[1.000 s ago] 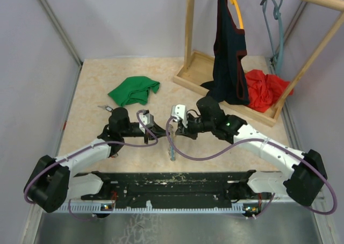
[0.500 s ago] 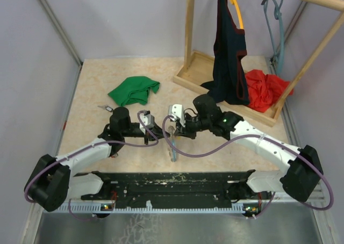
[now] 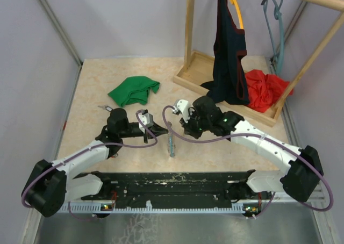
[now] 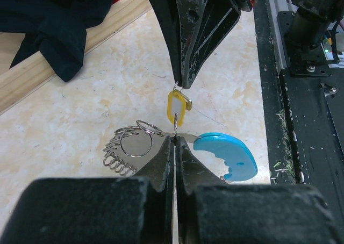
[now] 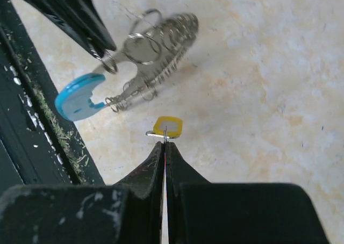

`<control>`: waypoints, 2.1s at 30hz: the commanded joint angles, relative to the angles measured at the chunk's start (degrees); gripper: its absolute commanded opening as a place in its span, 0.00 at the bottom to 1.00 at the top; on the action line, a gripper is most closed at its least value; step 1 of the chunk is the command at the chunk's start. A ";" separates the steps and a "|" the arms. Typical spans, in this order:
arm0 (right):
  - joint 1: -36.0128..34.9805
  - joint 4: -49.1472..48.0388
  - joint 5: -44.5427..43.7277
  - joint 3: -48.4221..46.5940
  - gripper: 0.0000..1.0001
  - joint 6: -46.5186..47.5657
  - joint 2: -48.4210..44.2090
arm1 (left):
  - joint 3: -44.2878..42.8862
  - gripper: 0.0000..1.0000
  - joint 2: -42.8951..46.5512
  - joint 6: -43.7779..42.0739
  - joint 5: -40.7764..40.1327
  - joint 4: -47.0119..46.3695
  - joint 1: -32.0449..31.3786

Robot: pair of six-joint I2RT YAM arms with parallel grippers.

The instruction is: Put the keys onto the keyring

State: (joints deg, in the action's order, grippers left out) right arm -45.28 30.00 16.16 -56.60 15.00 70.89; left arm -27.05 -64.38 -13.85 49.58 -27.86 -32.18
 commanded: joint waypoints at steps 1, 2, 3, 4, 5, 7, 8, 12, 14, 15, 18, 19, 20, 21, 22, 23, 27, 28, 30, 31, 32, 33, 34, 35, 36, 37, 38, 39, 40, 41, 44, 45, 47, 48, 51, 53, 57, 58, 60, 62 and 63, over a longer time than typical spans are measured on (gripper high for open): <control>-0.58 4.54 -9.00 -3.18 0.00 -11.62 -0.02 | 0.78 0.00 1.48 -0.50 -0.44 -2.29 -0.34; -0.58 5.07 -9.65 -2.91 0.00 -13.84 0.15 | 0.93 0.00 1.74 -0.37 -0.49 -2.70 -0.34; -0.46 5.66 -9.90 -2.73 0.00 -15.61 0.38 | 1.21 0.00 1.98 -0.20 -0.65 -3.18 -0.34; -0.29 6.33 -10.35 -2.52 0.00 -17.42 0.71 | 1.50 0.00 2.25 -0.09 -0.95 -3.62 -0.28; -0.06 6.91 -11.11 -2.43 0.00 -19.17 1.19 | 1.74 0.00 2.57 0.14 -1.39 -4.33 -0.25; 0.45 7.72 -11.22 -2.33 0.00 -21.64 2.70 | 2.52 0.00 3.15 0.53 -1.84 -5.57 -0.12; 0.78 7.79 -11.31 -2.32 0.00 -22.56 3.63 | 2.95 0.00 3.51 0.90 -1.93 -6.41 -0.01; 3.46 6.24 -11.48 -2.25 0.00 -24.39 9.07 | 4.97 0.00 4.66 2.56 -2.56 -9.97 0.56; 4.72 4.48 -11.54 -2.56 0.00 -24.44 11.66 | 5.84 0.00 4.99 2.76 -3.01 -10.97 0.70; 4.97 3.27 -11.98 -2.71 0.00 -24.41 12.87 | 6.17 0.00 5.11 2.95 -3.19 -11.25 0.72; 5.88 -0.40 -13.70 -3.20 0.00 -24.51 16.86 | 6.80 0.00 5.21 2.98 -3.85 -11.60 0.72; 6.10 -0.94 -14.32 -3.83 0.00 -24.40 18.65 | 6.94 0.00 5.23 3.02 -3.91 -11.56 0.72; 6.29 -1.10 -14.79 -4.51 0.00 -24.13 20.34 | 6.92 0.00 5.23 2.99 -3.97 -11.52 0.72; 6.40 -1.28 -15.44 -5.25 0.00 -23.81 22.02 | 7.00 0.00 5.23 3.01 -3.96 -11.48 0.72; 6.43 -1.80 -16.35 -5.71 0.00 -23.73 23.11 | 7.02 0.00 5.23 3.03 -4.01 -11.37 0.68; 6.41 -3.05 -17.34 -5.83 0.00 -23.77 24.84 | 7.08 0.00 5.30 2.93 -4.20 -11.15 0.67; 6.52 -5.97 -19.57 -5.74 0.00 -23.63 27.12 | 7.10 0.00 5.58 2.57 -4.58 -10.61 0.69; 6.47 -6.40 -19.85 -5.88 0.00 -23.43 27.47 | 7.14 0.00 5.57 2.54 -4.66 -10.56 0.72; 6.47 -7.28 -20.22 -6.09 0.00 -22.92 28.37 | 7.18 0.00 5.50 2.58 -4.74 -10.55 0.70; 6.51 -7.50 -20.29 -6.26 0.00 -22.68 28.88 | 7.20 0.00 5.35 2.58 -4.71 -10.51 0.72; 6.57 -7.64 -20.25 -6.51 0.00 -22.50 29.28 | 7.14 0.00 5.24 2.57 -4.68 -10.55 0.72; 6.56 -7.65 -20.21 -6.69 0.00 -22.30 29.76 | 7.10 0.00 5.11 2.55 -4.55 -10.55 0.72; 6.53 -7.63 -20.13 -6.86 0.00 -22.15 30.07 | 7.10 0.00 5.06 2.54 -4.39 -10.55 0.72; 6.53 -7.48 -19.87 -6.94 0.00 -22.13 30.17 | 7.02 0.00 5.04 2.52 -4.25 -10.55 0.72; 6.52 -7.36 -19.71 -7.04 0.00 -22.05 30.16 | 7.01 0.00 5.10 2.52 -4.19 -10.55 0.72; 6.55 -7.21 -19.57 -7.04 0.00 -21.96 29.87 | 7.01 0.00 5.18 2.62 -4.24 -10.47 0.72; 6.53 -6.96 -19.45 -7.05 0.02 -21.93 29.54 | 7.01 0.00 5.28 2.61 -4.28 -10.47 0.70; 6.47 -6.64 -19.32 -7.10 0.04 -21.74 29.09 | 7.01 0.00 5.27 2.63 -4.26 -10.39 0.67; 6.50 -6.31 -19.14 -7.12 0.06 -21.67 28.47 | 7.01 0.00 5.33 2.68 -4.23 -10.38 0.71; 6.51 -6.16 -18.86 -7.11 0.09 -21.63 27.89 | 7.01 0.00 5.33 2.66 -4.24 -10.38 0.71; 6.53 -5.35 -17.85 -7.57 0.15 -20.54 26.49 | 6.92 0.00 5.15 2.67 -4.20 -10.38 0.72; 6.56 -5.05 -17.49 -7.73 0.18 -19.92 26.23 | 6.92 0.00 5.07 2.64 -4.15 -10.38 0.72; 6.60 -4.14 -16.57 -8.37 0.22 -18.63 26.08 | 6.88 0.00 5.05 2.76 -4.11 -10.38 0.72; 6.79 -3.52 -16.24 -8.76 0.24 -18.12 26.13 | 6.84 0.00 4.99 2.77 -4.06 -10.29 0.68; 7.52 -2.61 -15.24 -9.72 0.27 -17.41 26.29 | 6.83 0.00 5.03 2.72 -4.08 -10.20 0.68; 8.29 -2.65 -14.18 -9.91 0.27 -17.49 26.40 | 6.83 0.00 5.05 2.82 -4.17 -10.11 0.71; 9.21 -2.36 -12.72 -10.85 0.27 -17.96 27.14 | 6.84 0.00 5.03 2.84 -4.06 -10.02 0.72; 9.30 -1.99 -12.47 -11.16 0.28 -17.99 27.41 | 6.86 0.00 5.01 2.86 -4.06 -10.02 0.72; 9.54 -1.55 -11.73 -11.63 0.27 -17.99 27.94 | 6.83 0.00 4.96 2.84 -3.99 -10.00 0.72; 9.70 -1.52 -10.77 -11.76 0.27 -18.07 28.21 | 6.77 0.00 4.92 2.86 -3.95 -9.94 0.72; 9.84 -1.52 -10.26 -11.82 0.27 -18.08 28.34 | 6.75 0.00 4.94 2.82 -3.90 -9.94 0.70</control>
State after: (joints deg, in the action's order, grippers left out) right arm -35.90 28.77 3.14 -65.39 -3.42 100.12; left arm -19.99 -59.90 -11.38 44.97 -35.66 -31.73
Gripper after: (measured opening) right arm 0.273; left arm 0.006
